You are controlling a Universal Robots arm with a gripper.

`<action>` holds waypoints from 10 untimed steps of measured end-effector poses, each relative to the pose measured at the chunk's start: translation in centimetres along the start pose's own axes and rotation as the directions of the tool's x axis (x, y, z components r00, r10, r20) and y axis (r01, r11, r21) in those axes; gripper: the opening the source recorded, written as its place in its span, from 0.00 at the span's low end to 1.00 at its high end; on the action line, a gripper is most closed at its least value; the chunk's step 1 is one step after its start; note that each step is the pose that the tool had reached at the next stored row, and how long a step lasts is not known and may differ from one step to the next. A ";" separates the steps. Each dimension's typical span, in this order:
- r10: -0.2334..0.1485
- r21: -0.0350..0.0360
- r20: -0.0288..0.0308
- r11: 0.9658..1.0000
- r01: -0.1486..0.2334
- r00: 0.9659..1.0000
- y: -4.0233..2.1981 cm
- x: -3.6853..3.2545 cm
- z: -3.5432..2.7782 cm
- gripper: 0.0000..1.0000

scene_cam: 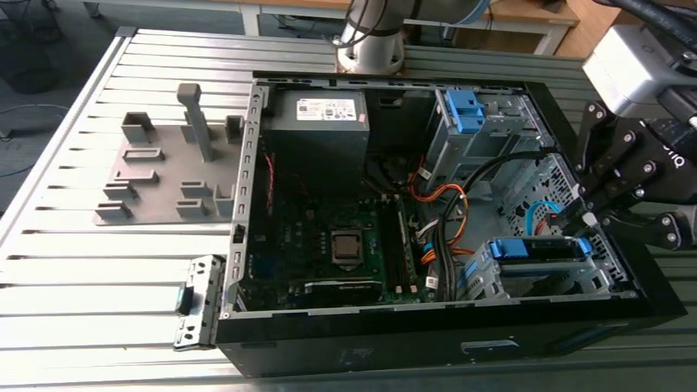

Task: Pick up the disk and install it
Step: 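Insert the disk into the insertion slot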

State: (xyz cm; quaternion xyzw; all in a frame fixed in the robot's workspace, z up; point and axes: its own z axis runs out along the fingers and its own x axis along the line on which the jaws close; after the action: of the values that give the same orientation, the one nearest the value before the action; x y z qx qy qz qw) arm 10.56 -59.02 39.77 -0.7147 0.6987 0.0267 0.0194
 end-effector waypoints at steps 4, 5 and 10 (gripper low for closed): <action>0.000 -0.002 0.000 1.000 0.000 1.000 -1.06 -0.18 0.43 0.11; 0.000 -0.003 -0.001 1.000 0.000 1.000 -1.39 -0.26 0.59 0.11; 0.001 -0.006 -0.002 1.000 -0.001 1.000 -3.01 -0.69 1.39 0.11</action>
State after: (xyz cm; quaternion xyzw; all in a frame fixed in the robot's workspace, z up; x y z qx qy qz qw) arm 13.54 -58.17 38.40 -0.7146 0.6988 0.0284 0.0165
